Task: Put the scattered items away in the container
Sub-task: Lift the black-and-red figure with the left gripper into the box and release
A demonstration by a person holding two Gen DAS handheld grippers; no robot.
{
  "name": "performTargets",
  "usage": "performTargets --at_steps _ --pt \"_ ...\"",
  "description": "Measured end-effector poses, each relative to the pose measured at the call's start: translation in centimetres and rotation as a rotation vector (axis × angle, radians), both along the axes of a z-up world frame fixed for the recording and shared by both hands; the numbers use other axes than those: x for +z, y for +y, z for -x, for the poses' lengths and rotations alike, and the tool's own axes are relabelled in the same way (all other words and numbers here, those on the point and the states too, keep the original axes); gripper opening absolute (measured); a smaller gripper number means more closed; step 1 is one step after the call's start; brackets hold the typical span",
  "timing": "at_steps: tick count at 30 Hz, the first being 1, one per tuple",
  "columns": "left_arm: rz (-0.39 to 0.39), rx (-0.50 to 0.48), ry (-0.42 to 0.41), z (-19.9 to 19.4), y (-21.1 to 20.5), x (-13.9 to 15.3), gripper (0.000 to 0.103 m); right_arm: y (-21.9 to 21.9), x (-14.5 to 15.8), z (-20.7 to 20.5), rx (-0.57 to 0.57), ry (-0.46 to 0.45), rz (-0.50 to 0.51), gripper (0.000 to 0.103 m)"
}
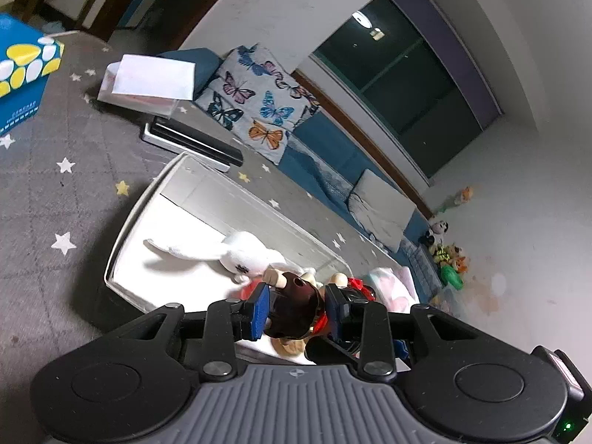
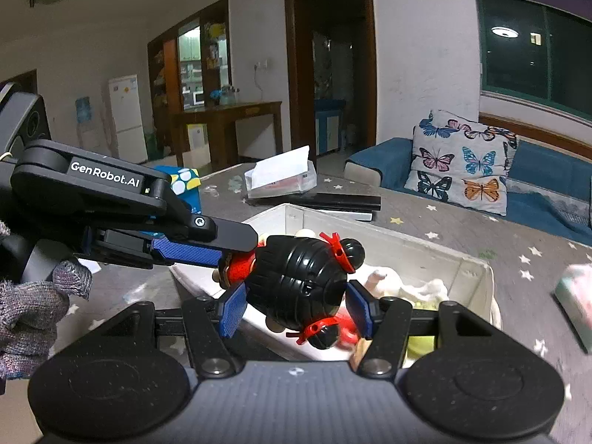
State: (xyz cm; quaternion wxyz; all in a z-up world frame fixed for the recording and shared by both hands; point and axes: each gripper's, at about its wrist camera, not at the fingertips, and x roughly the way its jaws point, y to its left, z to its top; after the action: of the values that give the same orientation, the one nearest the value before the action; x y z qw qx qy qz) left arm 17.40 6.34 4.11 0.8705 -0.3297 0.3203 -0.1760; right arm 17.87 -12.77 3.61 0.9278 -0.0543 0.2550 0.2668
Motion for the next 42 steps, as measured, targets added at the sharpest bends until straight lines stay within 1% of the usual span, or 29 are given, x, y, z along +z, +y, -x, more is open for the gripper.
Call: performTargets --at_steps 3,9,12,16,19,27,30,33,37,39,42 --pt "0.015 0.016 0.024 -1.1 0.4 -0.8 0.034 0.9 -0.2 -1.4 0.021 0.005 0.05 0.059" --pt "0.071 0.056 0.085 -3.5 1.4 -2.6 0.034 2.8 -1.1 -4.0 0.068 0.016 0.155 0.059" --pt "0.083 0.069 0.105 -4.4 1.6 -3.3 0.034 3.5 -1.7 -5.1 0.088 0.024 0.207 0.059" --pt "0.079 0.077 0.107 -5.2 1.5 -3.8 0.034 4.4 -2.3 -6.3 0.106 0.021 0.281 0.059" --pt "0.065 0.079 0.108 -5.5 1.3 -3.9 0.034 4.7 -2.5 -6.9 0.118 0.022 0.314 0.059" --pt "0.073 0.048 0.122 -5.9 1.1 -4.1 0.036 5.2 -2.2 -7.3 0.158 -0.016 0.423 0.059" --pt "0.043 0.048 0.119 -5.8 0.8 -3.8 0.035 5.5 -2.4 -7.3 0.164 -0.011 0.438 0.059" --pt "0.053 0.047 0.119 -5.5 1.1 -3.7 0.035 5.1 -2.4 -7.8 0.165 0.018 0.403 0.059" --pt "0.068 0.065 0.112 -5.3 1.7 -3.5 0.035 5.1 -2.6 -7.6 0.184 0.016 0.426 0.058" --pt "0.077 0.067 0.089 -5.1 1.8 -3.1 0.035 5.3 -2.7 -7.6 0.197 0.021 0.432 0.058" --pt "0.04 0.062 0.088 -5.4 1.4 -2.8 0.035 5.7 -3.2 -7.7 0.211 0.031 0.454 0.057"
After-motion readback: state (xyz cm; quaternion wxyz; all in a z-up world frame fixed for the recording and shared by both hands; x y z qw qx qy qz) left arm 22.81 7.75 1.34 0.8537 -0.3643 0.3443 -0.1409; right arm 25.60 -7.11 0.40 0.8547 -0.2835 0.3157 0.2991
